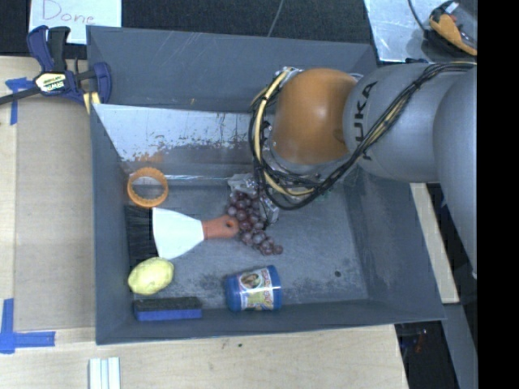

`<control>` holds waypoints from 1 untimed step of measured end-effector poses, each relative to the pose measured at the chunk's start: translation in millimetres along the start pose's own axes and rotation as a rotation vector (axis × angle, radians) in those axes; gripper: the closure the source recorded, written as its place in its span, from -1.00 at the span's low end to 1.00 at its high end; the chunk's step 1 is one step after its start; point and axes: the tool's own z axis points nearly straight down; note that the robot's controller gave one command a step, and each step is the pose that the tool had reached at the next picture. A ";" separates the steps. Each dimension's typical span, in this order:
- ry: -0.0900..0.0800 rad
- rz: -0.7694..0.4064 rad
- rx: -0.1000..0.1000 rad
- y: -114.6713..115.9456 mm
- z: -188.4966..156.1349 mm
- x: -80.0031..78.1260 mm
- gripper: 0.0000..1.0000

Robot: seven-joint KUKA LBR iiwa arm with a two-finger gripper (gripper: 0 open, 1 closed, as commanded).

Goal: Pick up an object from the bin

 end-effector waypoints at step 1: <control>0.004 0.002 -0.002 0.1 -28.0 0.5 1.00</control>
Offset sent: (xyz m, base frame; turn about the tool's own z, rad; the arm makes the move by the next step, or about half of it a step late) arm -0.0020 -0.0004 0.0937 0.0002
